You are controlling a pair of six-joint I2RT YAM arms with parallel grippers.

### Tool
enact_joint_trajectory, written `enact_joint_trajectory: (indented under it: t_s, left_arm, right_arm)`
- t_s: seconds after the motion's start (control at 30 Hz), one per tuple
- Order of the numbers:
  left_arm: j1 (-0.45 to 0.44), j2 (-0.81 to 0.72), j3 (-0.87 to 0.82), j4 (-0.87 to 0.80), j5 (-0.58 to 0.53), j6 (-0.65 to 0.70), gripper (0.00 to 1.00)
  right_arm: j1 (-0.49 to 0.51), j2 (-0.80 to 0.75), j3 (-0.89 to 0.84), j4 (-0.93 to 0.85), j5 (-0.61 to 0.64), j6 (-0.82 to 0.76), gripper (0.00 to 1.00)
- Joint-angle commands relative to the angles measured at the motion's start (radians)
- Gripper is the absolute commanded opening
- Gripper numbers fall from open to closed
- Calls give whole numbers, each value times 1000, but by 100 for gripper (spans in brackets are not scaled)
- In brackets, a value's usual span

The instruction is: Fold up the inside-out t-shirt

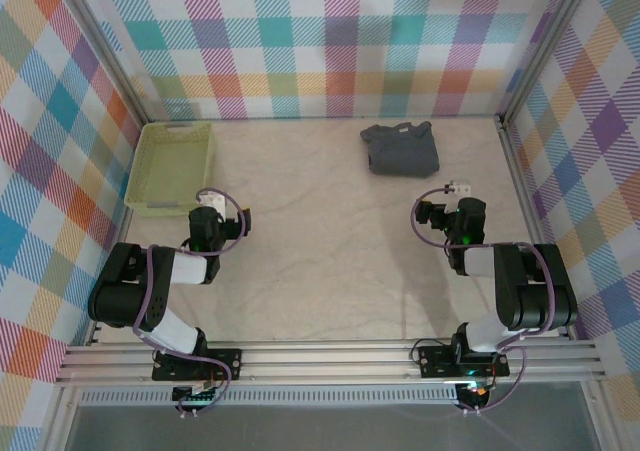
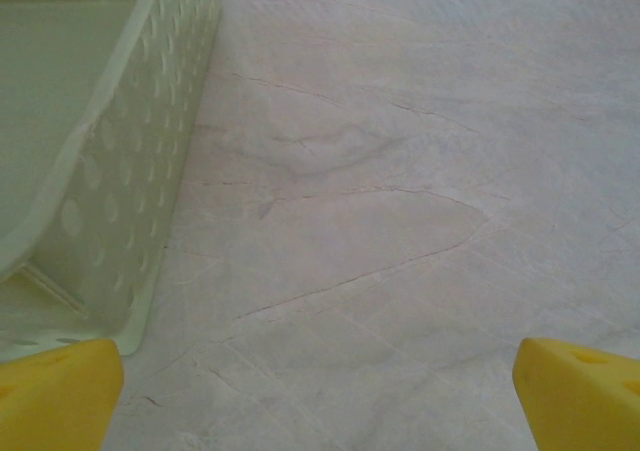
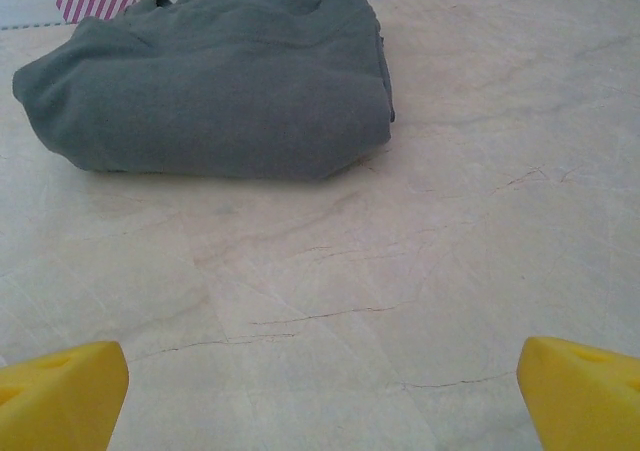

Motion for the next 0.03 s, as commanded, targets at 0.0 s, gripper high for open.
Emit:
enact_joint_trajectory:
  t_s: [0.0]
  left_arm:
    - [10, 4, 23, 8, -26, -23, 100]
  right_arm:
    - [7, 4, -6, 42, 5, 4, 100]
